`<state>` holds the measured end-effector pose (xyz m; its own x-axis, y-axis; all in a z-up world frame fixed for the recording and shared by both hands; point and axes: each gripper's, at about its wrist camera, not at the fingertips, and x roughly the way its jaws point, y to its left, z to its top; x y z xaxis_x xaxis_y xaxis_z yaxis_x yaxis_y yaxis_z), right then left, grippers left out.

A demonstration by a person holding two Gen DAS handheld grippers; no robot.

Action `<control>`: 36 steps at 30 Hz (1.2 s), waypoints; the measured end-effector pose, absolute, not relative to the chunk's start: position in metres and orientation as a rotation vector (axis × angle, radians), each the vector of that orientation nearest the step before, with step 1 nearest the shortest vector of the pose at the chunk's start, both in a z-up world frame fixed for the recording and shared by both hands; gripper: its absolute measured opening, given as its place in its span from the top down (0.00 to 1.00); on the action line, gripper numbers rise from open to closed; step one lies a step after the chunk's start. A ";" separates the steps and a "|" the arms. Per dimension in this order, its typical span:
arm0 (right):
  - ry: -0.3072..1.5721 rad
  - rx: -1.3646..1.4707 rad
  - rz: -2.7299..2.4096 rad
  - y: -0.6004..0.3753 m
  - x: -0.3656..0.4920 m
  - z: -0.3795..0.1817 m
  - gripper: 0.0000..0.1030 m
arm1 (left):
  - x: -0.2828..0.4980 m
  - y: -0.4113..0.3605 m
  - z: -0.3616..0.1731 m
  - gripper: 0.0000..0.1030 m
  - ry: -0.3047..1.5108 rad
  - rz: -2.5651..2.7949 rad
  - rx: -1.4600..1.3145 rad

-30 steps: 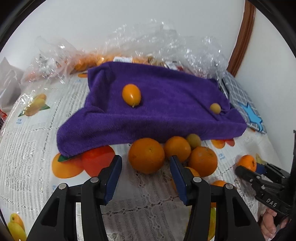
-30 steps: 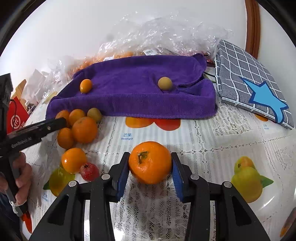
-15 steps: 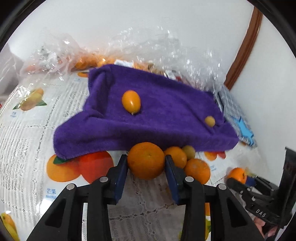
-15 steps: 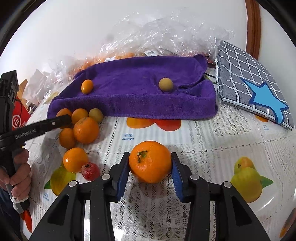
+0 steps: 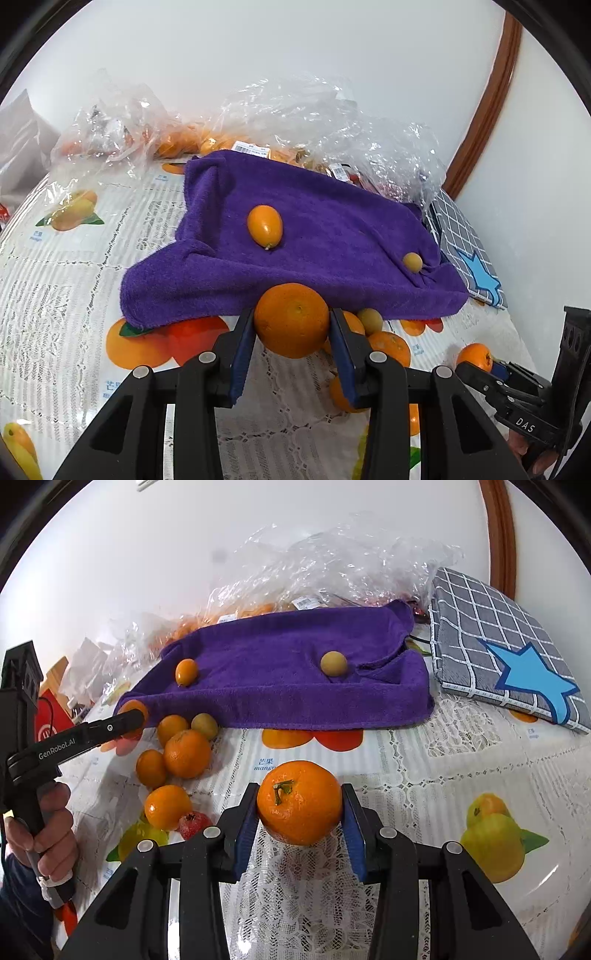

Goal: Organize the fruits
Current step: 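Grasp a large mandarin with the right gripper while the left gripper grasps another orange, then lower both held oranges onto the purple towel and open both grippers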

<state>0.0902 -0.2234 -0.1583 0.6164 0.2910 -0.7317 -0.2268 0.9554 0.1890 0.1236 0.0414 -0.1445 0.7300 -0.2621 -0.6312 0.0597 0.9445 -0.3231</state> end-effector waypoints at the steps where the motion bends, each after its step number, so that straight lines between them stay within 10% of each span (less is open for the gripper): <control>1: 0.855 0.087 0.296 -0.224 0.090 -0.158 0.59 | 0.124 0.043 -0.144 0.63 0.730 -0.176 -0.293; 36: 0.659 0.137 0.320 -0.245 0.201 -0.080 0.59 | 0.167 0.060 -0.106 0.63 0.636 -0.088 -0.348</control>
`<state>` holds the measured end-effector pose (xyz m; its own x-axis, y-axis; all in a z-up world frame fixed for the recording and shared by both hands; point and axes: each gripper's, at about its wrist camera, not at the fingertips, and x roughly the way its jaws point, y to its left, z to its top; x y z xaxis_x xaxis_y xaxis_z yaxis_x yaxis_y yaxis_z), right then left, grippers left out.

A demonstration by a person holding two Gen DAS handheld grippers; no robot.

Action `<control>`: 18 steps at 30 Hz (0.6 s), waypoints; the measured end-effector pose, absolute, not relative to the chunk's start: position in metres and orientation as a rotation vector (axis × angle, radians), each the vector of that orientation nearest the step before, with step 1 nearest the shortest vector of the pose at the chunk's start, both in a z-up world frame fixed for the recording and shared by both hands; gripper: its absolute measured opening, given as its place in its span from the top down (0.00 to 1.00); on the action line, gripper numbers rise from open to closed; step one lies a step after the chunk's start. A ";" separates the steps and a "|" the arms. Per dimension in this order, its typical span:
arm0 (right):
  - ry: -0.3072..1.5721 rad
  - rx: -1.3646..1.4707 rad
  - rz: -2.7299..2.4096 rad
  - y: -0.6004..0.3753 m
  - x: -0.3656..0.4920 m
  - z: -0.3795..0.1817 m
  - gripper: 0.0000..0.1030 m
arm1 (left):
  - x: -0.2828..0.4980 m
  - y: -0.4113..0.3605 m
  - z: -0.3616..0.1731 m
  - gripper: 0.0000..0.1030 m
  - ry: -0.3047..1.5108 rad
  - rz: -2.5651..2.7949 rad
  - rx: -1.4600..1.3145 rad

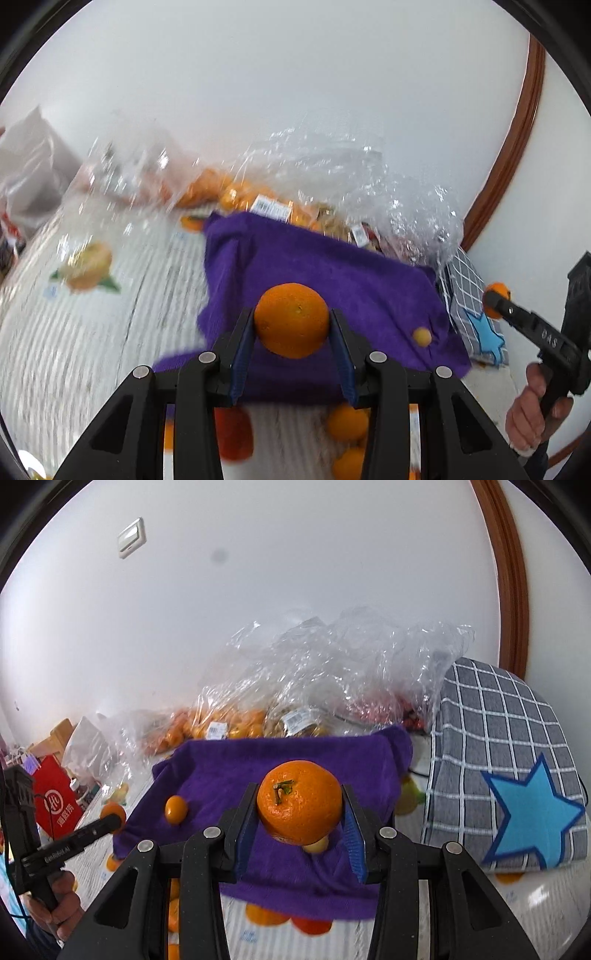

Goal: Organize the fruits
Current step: 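Lower both held oranges onto the purple towel and open both grippers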

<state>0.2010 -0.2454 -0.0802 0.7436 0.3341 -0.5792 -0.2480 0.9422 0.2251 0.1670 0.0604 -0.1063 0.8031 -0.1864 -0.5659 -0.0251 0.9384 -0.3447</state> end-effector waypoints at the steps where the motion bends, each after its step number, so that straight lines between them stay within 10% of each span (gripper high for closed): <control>1: 0.660 0.141 0.320 -0.247 0.204 -0.082 0.59 | 0.173 0.058 -0.105 0.63 0.633 -0.078 -0.340; 18: 0.863 0.083 0.294 -0.244 0.232 -0.149 0.59 | 0.198 0.046 -0.138 0.63 0.695 -0.028 -0.305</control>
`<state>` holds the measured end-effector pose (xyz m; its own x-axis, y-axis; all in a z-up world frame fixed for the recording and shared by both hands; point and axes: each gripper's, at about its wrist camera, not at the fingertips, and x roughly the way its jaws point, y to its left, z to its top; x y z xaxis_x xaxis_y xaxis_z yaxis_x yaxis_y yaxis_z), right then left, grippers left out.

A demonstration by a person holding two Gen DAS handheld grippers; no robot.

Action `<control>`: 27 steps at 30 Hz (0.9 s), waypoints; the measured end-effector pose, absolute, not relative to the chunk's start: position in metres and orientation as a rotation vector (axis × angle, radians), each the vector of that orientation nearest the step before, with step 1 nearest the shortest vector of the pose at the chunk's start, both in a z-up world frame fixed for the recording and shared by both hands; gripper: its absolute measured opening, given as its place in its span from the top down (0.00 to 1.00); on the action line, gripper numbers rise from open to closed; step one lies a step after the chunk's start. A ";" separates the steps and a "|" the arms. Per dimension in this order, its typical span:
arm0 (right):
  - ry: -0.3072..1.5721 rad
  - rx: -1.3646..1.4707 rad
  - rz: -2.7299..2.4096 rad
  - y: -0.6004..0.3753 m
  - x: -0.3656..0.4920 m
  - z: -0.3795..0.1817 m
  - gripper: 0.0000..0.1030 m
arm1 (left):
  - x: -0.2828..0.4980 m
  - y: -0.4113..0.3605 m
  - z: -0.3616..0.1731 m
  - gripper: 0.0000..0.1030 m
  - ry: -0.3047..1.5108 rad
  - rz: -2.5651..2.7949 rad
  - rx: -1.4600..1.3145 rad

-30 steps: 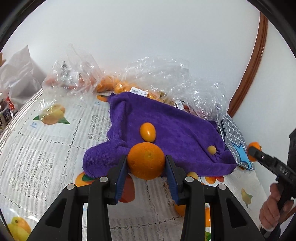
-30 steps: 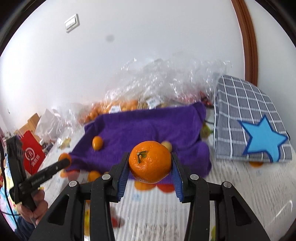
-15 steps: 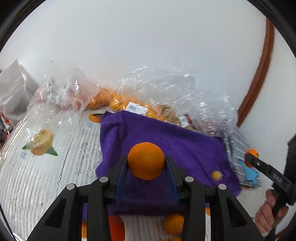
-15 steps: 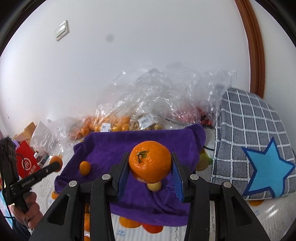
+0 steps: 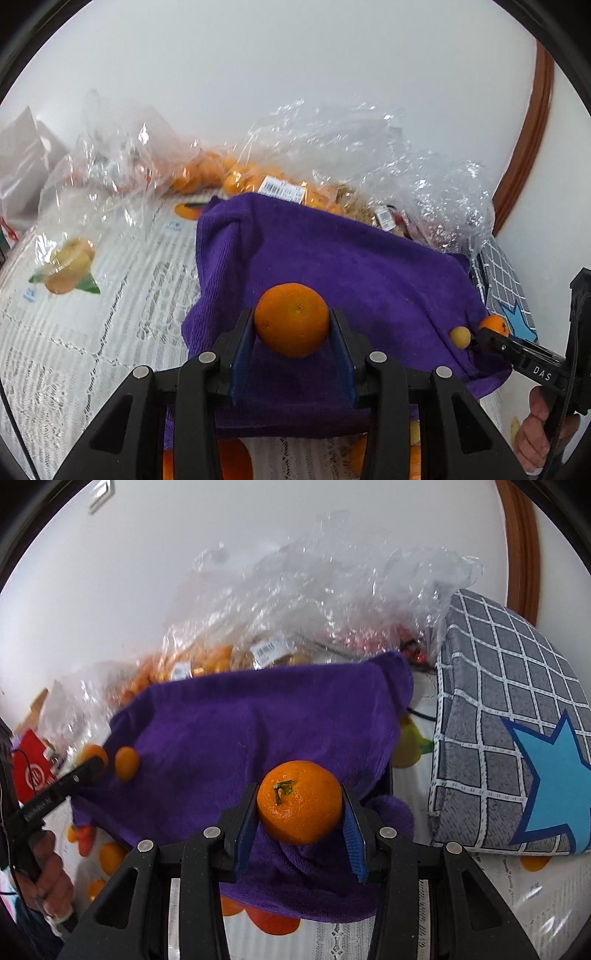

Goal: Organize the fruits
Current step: 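Lower both held oranges onto the purple towel and open both grippers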

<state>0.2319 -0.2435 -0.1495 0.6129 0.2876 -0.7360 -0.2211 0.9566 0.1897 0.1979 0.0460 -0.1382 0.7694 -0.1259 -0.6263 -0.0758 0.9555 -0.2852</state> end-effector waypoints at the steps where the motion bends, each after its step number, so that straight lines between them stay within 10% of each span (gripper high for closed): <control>1: 0.870 0.078 0.291 -0.243 0.233 -0.151 0.59 | 0.199 0.046 -0.140 0.63 0.703 -0.030 -0.313; 27: 0.801 -0.002 0.259 -0.231 0.220 -0.145 0.54 | 0.203 0.041 -0.144 0.57 0.723 -0.037 -0.273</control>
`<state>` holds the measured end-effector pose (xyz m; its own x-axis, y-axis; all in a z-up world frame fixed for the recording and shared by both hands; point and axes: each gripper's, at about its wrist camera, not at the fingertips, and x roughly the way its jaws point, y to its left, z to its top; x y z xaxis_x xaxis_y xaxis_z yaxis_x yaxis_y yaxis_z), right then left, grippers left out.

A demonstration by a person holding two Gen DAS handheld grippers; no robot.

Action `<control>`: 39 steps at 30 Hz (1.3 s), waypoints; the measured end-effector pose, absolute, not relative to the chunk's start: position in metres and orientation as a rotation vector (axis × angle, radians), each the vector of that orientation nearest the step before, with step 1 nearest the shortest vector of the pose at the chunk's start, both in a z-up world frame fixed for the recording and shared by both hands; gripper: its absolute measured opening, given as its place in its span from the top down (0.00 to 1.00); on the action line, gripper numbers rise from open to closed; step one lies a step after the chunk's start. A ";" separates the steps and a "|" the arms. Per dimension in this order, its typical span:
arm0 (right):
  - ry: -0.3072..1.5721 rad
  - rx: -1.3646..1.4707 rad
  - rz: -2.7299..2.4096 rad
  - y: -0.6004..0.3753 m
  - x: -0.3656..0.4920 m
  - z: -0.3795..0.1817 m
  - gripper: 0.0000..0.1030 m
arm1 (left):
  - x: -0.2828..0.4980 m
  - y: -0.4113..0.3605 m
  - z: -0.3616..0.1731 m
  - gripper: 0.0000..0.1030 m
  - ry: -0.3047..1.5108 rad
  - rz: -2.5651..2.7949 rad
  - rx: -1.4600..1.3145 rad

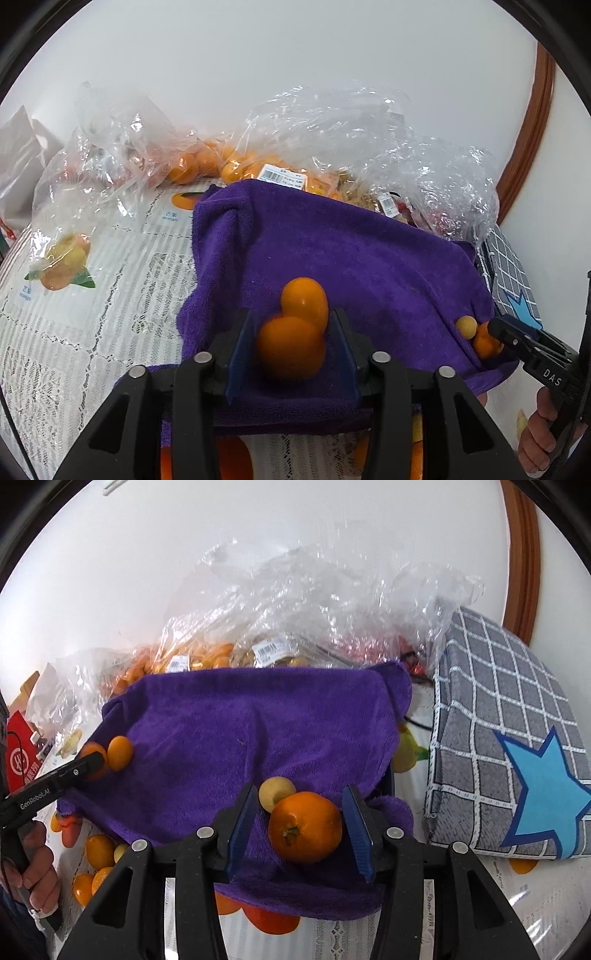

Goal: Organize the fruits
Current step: 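Lower both held oranges onto the purple towel and open both grippers, then grasp the small red fruit with the right gripper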

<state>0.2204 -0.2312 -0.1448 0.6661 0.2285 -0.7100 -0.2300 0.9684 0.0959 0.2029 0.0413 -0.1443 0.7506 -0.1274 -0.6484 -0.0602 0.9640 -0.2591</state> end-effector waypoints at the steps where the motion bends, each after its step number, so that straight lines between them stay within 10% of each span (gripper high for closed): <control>1: 0.786 -0.007 0.259 -0.230 0.218 -0.143 0.54 | 0.203 0.041 -0.144 0.56 0.723 -0.039 -0.268; 30: 0.888 0.080 0.410 -0.185 0.091 -0.153 0.52 | 0.160 0.059 -0.117 0.43 0.570 -0.012 -0.259; 39: 0.962 0.070 0.436 -0.172 0.070 -0.169 0.70 | 0.131 0.067 -0.116 0.43 0.563 -0.023 -0.233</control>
<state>0.0701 -0.1720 -0.1693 0.4924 0.3899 -0.7781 -0.3286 0.9111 0.2486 0.1314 0.0673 -0.1157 0.8462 -0.0848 -0.5261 -0.0423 0.9735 -0.2249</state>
